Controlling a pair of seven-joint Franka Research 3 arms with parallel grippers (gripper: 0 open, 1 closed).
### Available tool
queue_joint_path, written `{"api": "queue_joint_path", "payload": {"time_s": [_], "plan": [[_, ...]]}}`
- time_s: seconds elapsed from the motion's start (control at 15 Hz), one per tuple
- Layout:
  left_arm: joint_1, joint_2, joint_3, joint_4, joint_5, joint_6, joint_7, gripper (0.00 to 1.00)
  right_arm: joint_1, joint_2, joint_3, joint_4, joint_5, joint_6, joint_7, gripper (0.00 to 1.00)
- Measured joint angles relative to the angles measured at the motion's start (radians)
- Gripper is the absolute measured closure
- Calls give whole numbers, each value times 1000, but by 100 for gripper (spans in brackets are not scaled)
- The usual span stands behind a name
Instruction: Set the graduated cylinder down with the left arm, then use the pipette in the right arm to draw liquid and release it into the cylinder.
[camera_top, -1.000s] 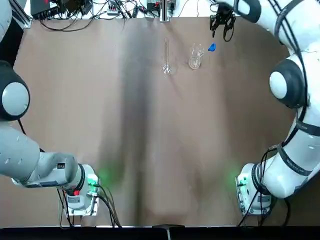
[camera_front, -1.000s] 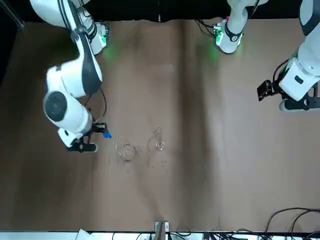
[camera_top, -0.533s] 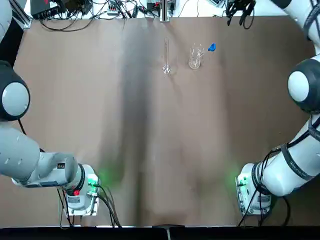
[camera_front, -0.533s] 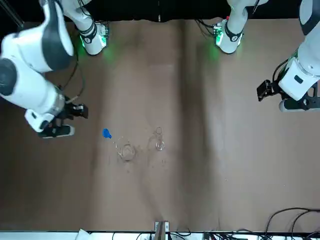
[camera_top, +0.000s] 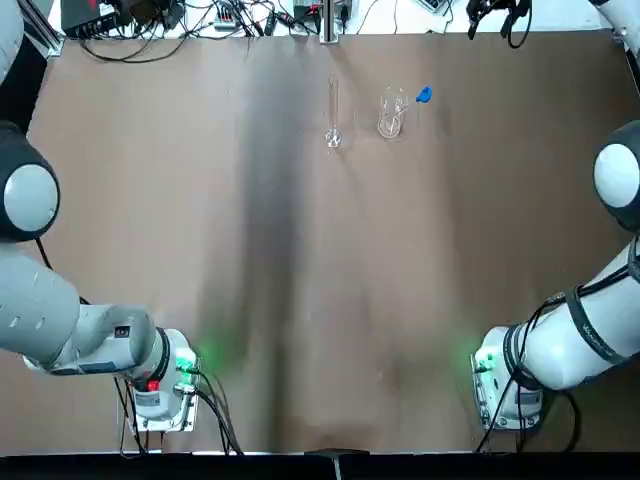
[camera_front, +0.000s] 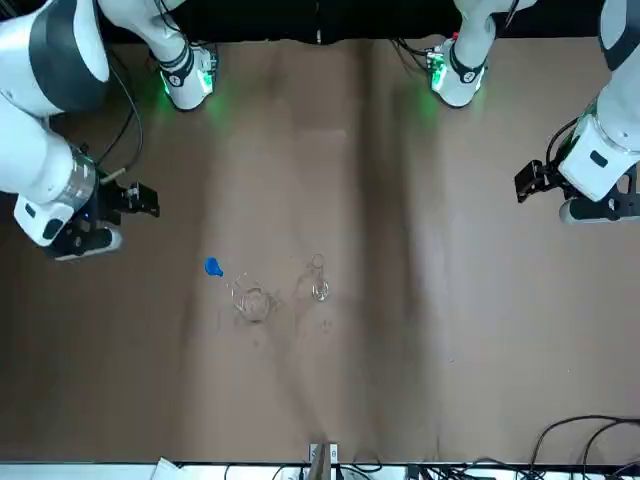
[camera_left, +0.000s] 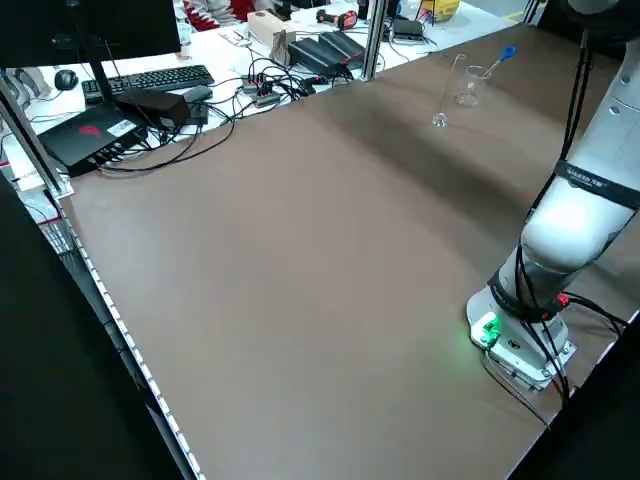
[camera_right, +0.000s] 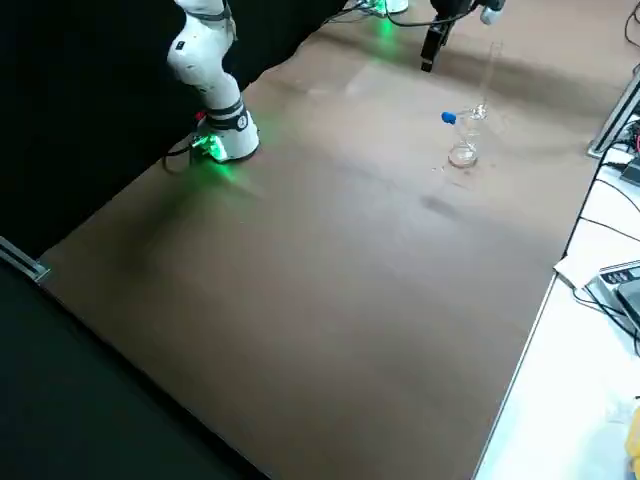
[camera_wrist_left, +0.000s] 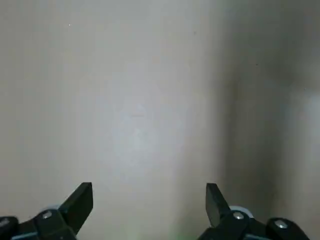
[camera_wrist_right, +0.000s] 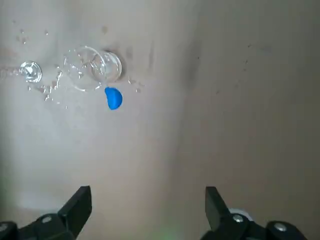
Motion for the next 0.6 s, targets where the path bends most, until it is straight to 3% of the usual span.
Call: {"api": "queue_joint_path", "payload": {"time_s": [0.6], "plan": [[-4,0,-2,0,0,-1,1,0,-125,-139,-11,-139,-13,18,-3,0]]}}
